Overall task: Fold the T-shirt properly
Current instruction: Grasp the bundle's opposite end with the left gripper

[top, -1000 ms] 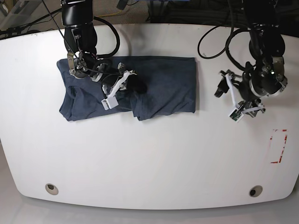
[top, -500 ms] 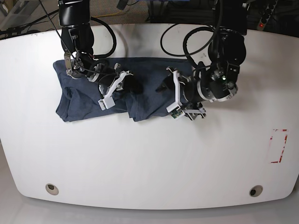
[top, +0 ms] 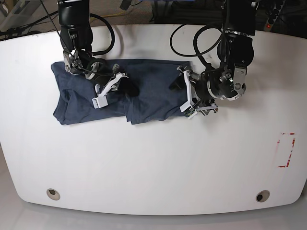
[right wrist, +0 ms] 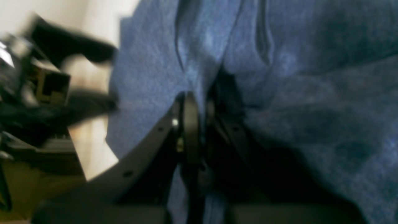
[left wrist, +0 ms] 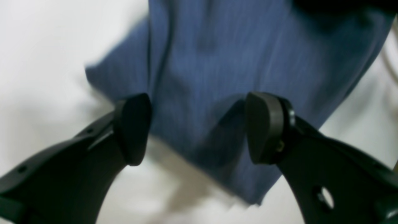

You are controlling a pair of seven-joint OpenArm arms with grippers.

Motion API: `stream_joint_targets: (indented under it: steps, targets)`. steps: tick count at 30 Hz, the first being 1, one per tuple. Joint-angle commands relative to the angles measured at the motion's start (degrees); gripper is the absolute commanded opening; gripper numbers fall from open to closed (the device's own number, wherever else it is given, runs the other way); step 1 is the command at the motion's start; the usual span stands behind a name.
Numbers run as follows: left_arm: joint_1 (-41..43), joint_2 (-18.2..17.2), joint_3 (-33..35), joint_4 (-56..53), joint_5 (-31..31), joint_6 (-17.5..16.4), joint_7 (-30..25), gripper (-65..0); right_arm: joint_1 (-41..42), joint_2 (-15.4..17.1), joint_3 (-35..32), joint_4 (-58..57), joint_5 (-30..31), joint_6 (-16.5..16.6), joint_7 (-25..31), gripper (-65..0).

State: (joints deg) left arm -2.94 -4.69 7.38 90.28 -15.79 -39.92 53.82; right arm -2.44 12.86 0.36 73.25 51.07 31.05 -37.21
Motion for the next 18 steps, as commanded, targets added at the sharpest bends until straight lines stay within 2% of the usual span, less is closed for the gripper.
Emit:
stream_joint_targets:
  steps: [1,5,8,12,18]
  targets:
    - [-1.85,-0.01,0.23,-2.76,0.1,-0.08,-3.23,-21.7,0.37,0.98,0.21,-0.68,-0.04,-0.76,0.16,-65.0]
    - [-3.17,-0.28,0.23,-8.74,2.12,-0.08,-6.22,-21.7,0.37,1.07,0.21,-0.42,-0.04,-0.76,-0.11,-65.0]
    - [-3.87,-0.37,0.23,-9.8,1.07,-0.08,-6.48,-21.7,0.37,1.16,0.21,-0.42,-0.04,-0.76,-0.11,-65.0]
    - [-3.96,-3.27,0.14,-8.13,0.89,-0.08,-6.48,-21.7,0.46,1.25,0.21,-0.42,-0.04,-0.76,-0.11,-65.0]
    - [-4.75,-5.38,0.05,-7.07,0.89,-0.08,-6.31,-21.7,0.37,1.42,0.21,1.69,0.14,-0.76,-0.2,-65.0]
